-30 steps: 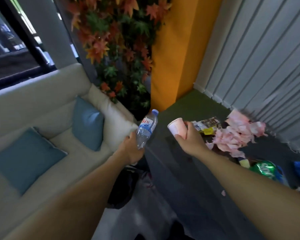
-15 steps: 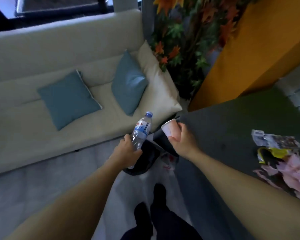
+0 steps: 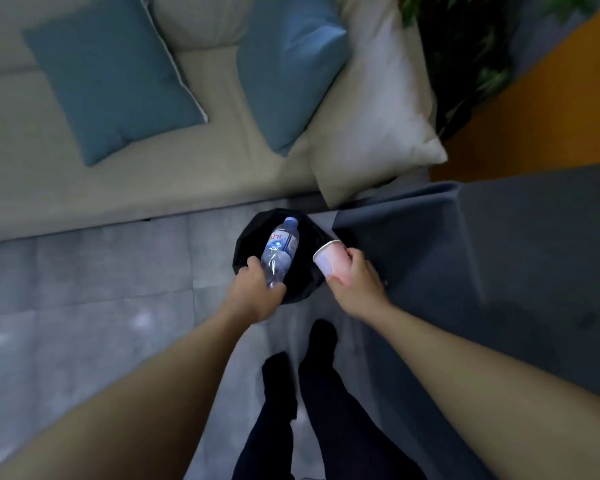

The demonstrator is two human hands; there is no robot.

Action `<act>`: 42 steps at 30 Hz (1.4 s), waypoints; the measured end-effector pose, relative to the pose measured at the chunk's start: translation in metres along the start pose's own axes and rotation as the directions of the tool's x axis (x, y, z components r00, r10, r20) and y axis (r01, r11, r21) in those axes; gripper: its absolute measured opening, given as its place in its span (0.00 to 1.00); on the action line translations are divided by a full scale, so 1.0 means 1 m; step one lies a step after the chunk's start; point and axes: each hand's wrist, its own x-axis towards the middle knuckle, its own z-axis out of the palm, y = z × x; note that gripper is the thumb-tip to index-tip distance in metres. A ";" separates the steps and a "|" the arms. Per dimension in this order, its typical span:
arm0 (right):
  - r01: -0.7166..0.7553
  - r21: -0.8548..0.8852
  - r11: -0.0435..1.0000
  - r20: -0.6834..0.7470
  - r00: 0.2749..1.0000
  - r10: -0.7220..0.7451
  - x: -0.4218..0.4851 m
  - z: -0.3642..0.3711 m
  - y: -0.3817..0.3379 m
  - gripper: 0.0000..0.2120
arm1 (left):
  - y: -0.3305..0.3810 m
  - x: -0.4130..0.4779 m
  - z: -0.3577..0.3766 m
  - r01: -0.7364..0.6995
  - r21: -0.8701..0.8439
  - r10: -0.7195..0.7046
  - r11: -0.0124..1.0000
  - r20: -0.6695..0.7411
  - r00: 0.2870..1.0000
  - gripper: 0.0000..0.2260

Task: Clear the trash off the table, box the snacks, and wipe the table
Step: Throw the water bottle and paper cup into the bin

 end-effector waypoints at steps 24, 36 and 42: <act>0.138 -0.121 0.983 0.102 0.987 -0.126 0.038 0.003 -0.020 0.35 | -0.003 0.043 -0.019 -0.197 0.193 0.200 0.961 0.004 0.980 0.31; 0.251 -0.339 0.907 -0.060 0.956 -0.287 -0.048 -0.089 -0.072 0.38 | 0.059 -0.044 -0.114 -0.325 0.491 0.404 0.808 -0.060 0.913 0.31; 0.219 -0.381 0.898 -0.123 0.951 -0.284 -0.110 -0.135 -0.080 0.39 | 0.085 -0.108 -0.145 -0.358 0.550 0.476 0.754 -0.083 0.876 0.31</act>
